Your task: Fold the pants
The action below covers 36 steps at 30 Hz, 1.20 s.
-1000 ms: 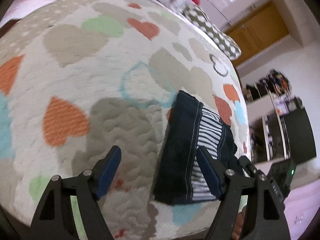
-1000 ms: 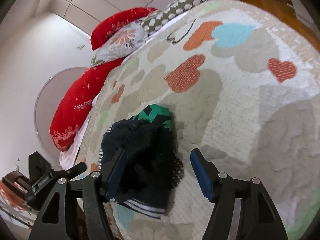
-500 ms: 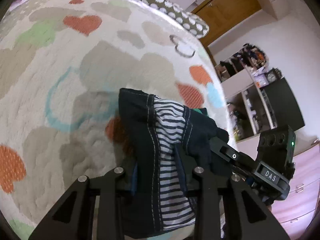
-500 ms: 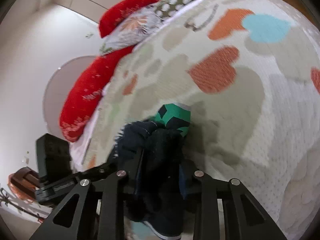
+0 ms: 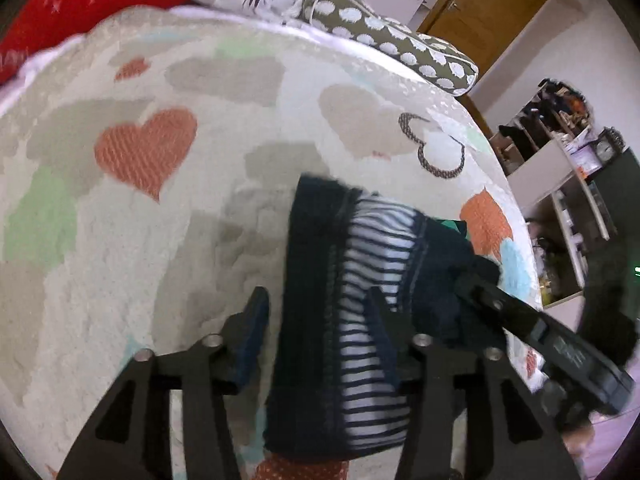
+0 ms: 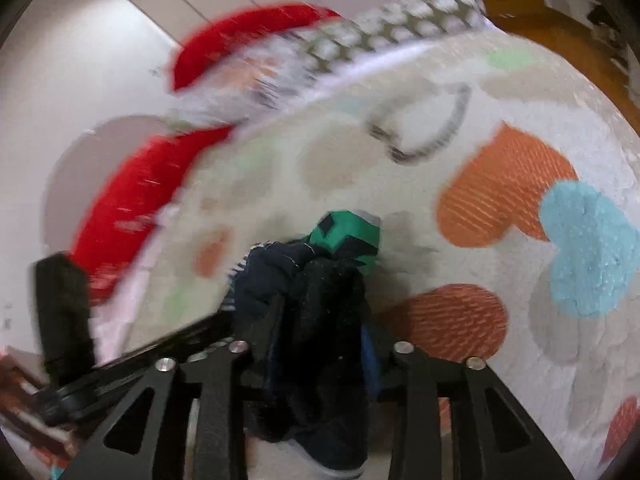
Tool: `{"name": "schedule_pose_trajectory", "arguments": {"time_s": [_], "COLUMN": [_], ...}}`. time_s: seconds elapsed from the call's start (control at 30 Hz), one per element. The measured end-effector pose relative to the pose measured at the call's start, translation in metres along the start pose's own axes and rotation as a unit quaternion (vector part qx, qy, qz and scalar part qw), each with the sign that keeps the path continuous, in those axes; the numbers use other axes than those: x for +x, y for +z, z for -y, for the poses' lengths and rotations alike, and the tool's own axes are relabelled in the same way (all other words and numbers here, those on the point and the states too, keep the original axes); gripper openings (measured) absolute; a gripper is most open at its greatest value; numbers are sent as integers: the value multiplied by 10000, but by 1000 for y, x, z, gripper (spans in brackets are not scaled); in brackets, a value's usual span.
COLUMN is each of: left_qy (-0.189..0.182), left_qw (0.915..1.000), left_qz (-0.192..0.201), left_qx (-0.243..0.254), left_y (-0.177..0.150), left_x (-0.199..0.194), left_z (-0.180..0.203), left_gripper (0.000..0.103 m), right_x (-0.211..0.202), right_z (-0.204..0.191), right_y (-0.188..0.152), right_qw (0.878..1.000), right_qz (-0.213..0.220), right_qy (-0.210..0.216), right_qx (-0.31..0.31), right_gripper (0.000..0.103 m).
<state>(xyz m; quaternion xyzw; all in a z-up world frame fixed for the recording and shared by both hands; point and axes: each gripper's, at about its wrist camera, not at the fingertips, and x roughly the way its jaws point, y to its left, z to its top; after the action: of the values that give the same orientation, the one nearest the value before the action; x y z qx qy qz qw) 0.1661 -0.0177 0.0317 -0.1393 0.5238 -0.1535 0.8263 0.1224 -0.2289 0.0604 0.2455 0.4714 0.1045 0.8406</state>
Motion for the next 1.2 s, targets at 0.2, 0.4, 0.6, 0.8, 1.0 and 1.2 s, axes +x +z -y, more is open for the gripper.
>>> {"name": "schedule_pose_trajectory", "arguments": {"time_s": [0.2,0.4,0.6,0.8,1.0,1.2], "left_qy": [-64,112,254,349,526,1172], "left_qw": [9995,9999,9992,9988,9962,9798], "left_qz": [222,87,84,275,679,1607], "left_qx": [-205,48,297,201,-142,210], "left_y": [-32,-50,-59,-82,-124,-163], "left_x": [-41,-28,-27,-67,-100,-140], "left_z": [-20,-10,4,4,0,17], "left_gripper": [64,64,55,60,69,71], "right_x": [-33,-71,-45,-46,-94,-126], "right_z": [30,32,12,14,13,-1], "right_y": [-6,-36,-77,-67,-91,-131], "right_qw": [9971,9963,9996,9974,9944,9920], "right_qz": [403,527,-99,117,676,971], "right_qy": [270,368,-12,-667,-700,-651], "right_qx": [586,569,252,259,416,480], "right_gripper": [58,58,33,28,40,41]}}
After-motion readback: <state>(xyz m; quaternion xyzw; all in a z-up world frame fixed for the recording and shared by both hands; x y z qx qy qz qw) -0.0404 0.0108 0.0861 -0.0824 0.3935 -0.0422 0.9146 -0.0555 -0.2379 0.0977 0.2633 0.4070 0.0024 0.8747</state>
